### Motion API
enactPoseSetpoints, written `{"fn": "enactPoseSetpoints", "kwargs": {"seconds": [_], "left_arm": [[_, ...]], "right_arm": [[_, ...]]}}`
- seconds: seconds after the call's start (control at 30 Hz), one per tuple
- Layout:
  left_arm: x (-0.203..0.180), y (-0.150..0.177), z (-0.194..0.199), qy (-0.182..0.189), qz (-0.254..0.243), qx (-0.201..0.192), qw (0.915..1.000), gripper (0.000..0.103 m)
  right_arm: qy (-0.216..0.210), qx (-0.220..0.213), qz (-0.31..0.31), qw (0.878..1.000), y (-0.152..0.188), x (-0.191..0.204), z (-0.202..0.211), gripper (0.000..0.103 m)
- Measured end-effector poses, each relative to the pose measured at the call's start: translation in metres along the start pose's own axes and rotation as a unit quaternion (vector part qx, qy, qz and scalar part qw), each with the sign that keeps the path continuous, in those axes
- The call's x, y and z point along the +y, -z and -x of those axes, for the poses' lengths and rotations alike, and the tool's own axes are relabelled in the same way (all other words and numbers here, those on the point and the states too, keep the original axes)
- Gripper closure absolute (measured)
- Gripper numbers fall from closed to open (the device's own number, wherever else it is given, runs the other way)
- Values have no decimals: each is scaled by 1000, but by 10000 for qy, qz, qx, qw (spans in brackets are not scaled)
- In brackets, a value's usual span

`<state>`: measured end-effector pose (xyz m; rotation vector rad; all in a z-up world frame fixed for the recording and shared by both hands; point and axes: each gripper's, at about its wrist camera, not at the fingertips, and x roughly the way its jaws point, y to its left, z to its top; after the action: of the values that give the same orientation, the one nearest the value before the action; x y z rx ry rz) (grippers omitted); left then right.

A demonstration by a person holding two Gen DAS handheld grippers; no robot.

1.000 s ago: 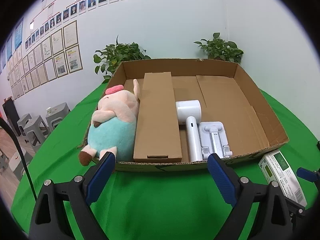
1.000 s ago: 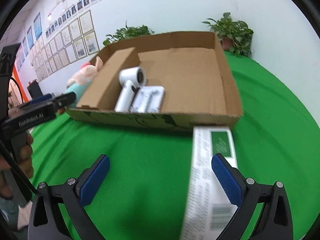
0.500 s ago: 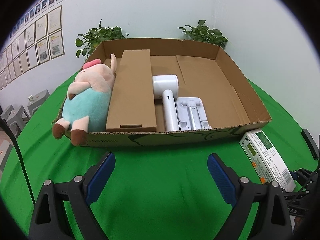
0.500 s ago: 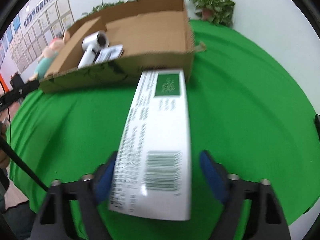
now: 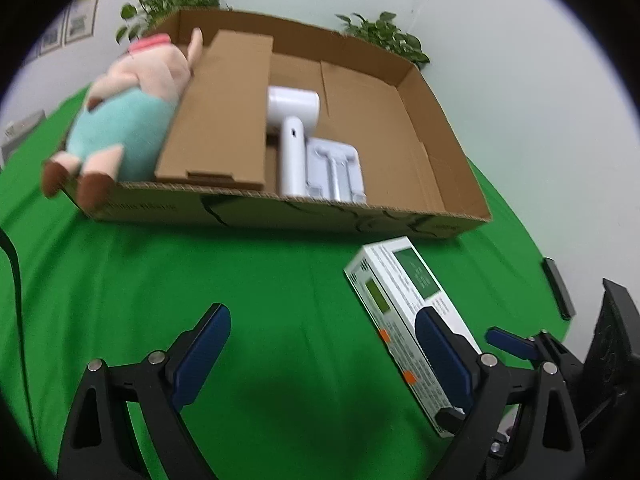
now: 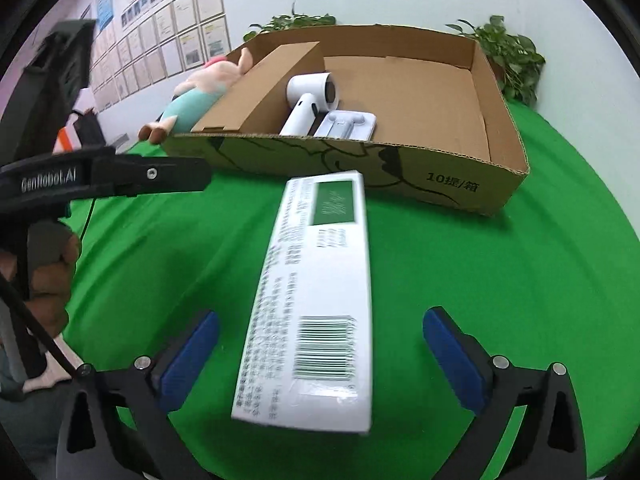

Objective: Organize objects
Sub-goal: 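Grasp the white medicine box with the right gripper and lift it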

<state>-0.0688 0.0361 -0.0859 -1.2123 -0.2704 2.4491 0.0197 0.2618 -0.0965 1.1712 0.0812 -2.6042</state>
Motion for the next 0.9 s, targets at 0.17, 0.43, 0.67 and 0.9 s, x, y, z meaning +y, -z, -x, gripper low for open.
{"fn": "enactPoseSetpoints", "kwargs": {"seconds": [0.17,0.43,0.67,0.9], "left_arm": [[-5,5,-13,433,111,236,9987,9],[-10,9,-32,939,368,558,9933,9],[-11,16,-37,1289,551,722,9875,10],[-10,21,-41,1497,683,835,9828,28]], "right_arm": [[-144,213,-45,9997,8,-4,-2,1],[-122,190,12,9997,22,0,8,26],[-391,300,-213,9986,37,9,9,39],[-1209,329,-789,9890,36,5,8,39]]}}
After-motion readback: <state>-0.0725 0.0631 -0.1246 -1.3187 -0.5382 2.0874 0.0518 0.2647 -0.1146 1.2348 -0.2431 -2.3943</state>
